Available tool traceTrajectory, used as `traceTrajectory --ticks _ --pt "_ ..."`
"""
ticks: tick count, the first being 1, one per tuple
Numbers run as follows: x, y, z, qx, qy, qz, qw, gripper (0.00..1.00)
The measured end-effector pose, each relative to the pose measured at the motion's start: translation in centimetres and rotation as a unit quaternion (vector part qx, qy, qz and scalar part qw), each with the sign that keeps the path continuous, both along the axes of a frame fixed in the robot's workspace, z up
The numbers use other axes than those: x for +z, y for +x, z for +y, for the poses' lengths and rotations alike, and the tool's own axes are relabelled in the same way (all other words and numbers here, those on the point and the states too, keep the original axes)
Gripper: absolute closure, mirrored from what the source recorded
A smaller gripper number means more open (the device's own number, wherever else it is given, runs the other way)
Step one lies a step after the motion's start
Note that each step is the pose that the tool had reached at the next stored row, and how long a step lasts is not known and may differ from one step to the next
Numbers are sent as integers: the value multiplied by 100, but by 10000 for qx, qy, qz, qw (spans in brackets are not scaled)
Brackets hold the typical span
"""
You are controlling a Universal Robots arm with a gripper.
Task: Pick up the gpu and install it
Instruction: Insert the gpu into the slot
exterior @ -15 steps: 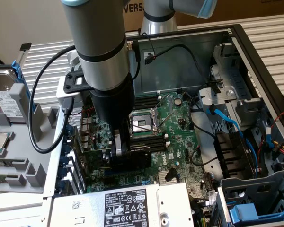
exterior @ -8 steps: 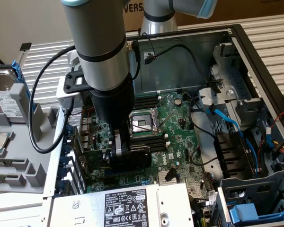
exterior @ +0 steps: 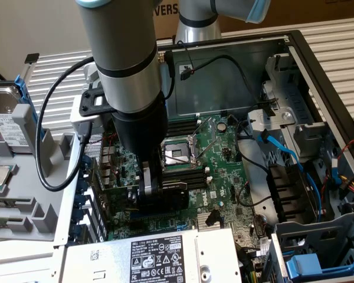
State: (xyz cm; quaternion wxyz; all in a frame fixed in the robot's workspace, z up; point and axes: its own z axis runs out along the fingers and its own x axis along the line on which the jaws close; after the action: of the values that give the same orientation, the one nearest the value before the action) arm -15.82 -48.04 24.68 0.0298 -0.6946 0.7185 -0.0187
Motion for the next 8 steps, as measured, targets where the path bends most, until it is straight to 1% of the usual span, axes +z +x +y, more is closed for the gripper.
traceTrajectory --ticks 7,8 --pt "-2 -2 1 -2 2 -1 10000 73" --pt "-2 -1 1 -1 2 -1 10000 67"
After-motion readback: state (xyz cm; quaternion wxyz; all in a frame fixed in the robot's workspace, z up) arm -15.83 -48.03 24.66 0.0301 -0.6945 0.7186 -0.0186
